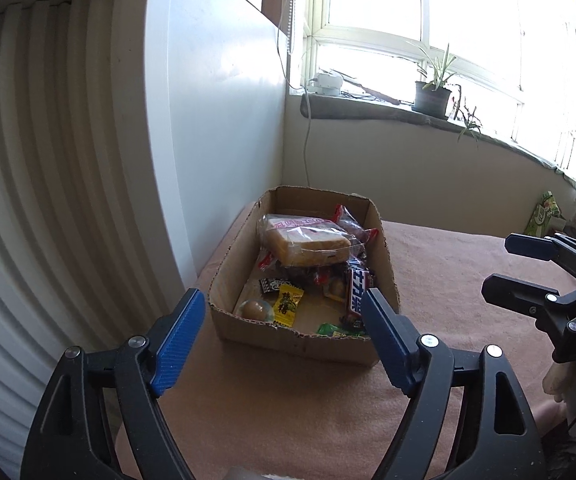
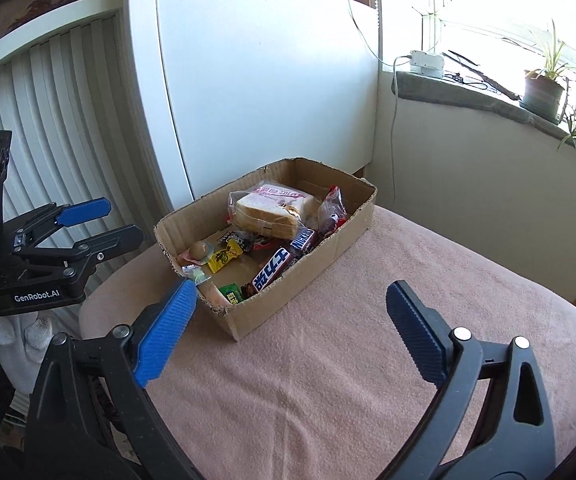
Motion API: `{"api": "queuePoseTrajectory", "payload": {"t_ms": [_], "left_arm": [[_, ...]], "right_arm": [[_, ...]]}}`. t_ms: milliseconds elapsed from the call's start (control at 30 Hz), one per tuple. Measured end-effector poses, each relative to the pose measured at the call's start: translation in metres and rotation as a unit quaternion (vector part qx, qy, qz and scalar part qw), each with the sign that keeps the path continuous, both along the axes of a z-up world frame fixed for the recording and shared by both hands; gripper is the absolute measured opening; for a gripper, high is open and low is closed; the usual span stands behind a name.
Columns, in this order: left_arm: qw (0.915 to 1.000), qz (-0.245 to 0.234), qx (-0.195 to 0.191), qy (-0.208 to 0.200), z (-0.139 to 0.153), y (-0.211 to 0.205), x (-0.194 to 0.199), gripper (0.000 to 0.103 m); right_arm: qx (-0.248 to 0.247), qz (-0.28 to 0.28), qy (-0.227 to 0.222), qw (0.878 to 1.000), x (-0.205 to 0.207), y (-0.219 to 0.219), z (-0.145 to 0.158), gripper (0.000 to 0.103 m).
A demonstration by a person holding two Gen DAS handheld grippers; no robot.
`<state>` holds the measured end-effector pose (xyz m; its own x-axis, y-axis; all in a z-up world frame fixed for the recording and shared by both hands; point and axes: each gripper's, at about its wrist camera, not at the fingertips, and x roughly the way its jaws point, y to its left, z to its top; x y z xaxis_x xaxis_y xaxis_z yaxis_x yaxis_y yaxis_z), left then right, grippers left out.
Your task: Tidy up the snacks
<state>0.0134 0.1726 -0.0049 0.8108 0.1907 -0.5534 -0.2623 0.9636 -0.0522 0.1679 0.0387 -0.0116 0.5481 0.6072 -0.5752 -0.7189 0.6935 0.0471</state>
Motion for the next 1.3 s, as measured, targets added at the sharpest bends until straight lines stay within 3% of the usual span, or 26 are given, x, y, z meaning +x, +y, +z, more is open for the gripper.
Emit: {"api": "queuePoseTrajectory", "payload": {"t_ms": [267,1300], "left_arm": [[0.9997,0.017,0.014,-0.005,0.0,-0.01,-0.016,0.08],[0.9993,0.015,0.033,-0.004,-0.004,-0.021,-0.02,0.08]], "right_arm": [[0.009,-0.043,-0.017,0.999,-0.016,-0.024,0.004,0.101],[0.008,-0.053,-0.014,0.998,-0.022,-0.038,-0.003,0.101]]}}
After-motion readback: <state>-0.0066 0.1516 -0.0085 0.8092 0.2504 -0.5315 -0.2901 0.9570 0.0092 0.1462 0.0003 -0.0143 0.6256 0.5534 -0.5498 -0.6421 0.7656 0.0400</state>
